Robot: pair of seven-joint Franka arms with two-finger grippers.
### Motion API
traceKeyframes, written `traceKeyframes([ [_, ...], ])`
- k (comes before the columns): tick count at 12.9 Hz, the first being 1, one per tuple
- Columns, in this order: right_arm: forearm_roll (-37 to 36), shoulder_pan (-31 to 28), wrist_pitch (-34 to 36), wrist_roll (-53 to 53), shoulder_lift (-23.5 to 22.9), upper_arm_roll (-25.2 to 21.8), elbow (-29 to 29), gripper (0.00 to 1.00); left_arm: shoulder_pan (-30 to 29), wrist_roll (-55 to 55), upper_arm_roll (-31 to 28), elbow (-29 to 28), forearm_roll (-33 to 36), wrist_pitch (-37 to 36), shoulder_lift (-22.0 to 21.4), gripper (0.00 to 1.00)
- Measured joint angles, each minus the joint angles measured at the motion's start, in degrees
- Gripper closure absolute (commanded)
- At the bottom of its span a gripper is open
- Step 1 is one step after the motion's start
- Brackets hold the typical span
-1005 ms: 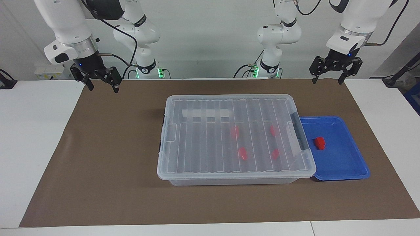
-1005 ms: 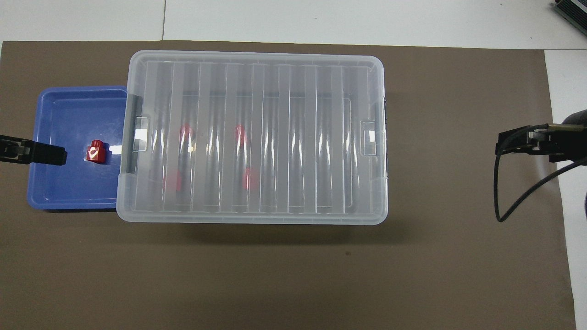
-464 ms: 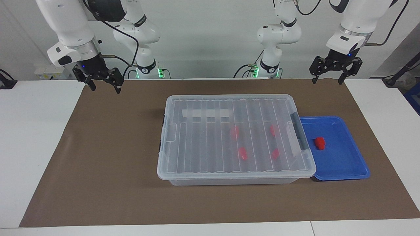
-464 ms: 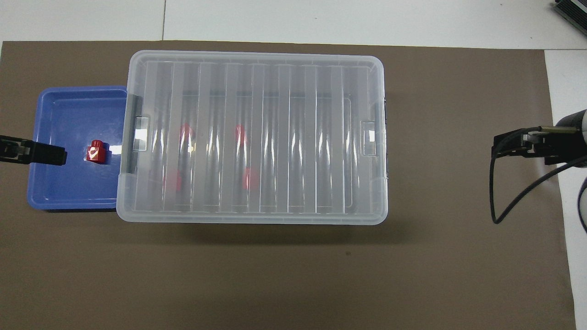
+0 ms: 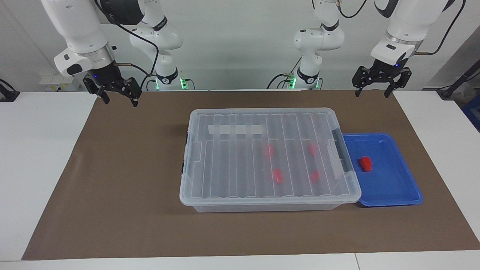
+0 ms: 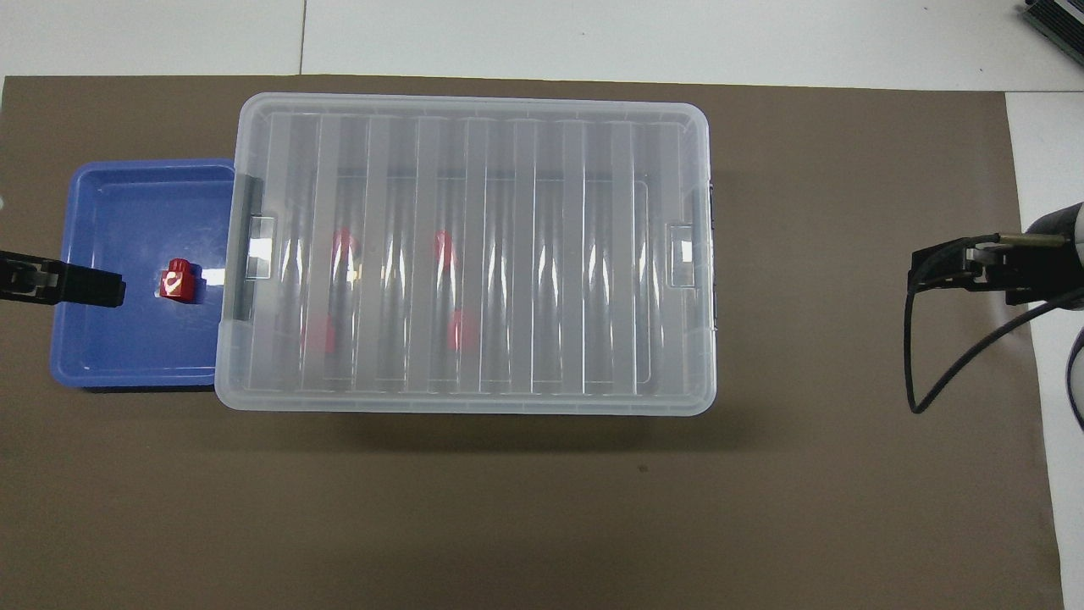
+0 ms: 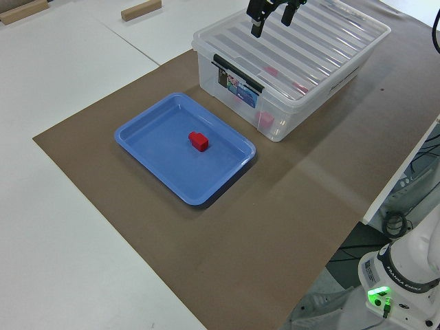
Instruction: Place red block in blue tray from box
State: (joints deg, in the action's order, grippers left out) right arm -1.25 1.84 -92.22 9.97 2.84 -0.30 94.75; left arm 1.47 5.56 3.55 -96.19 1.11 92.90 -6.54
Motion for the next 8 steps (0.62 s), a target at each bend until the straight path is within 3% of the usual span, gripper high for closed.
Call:
traceKeyframes([
  [8, 0.0, 0.0, 0.0, 0.0, 0.0, 0.0, 0.1, 0.00, -0.1, -0.1, -0.3, -0.1, -2.3, 0.0, 0.0, 0.00],
])
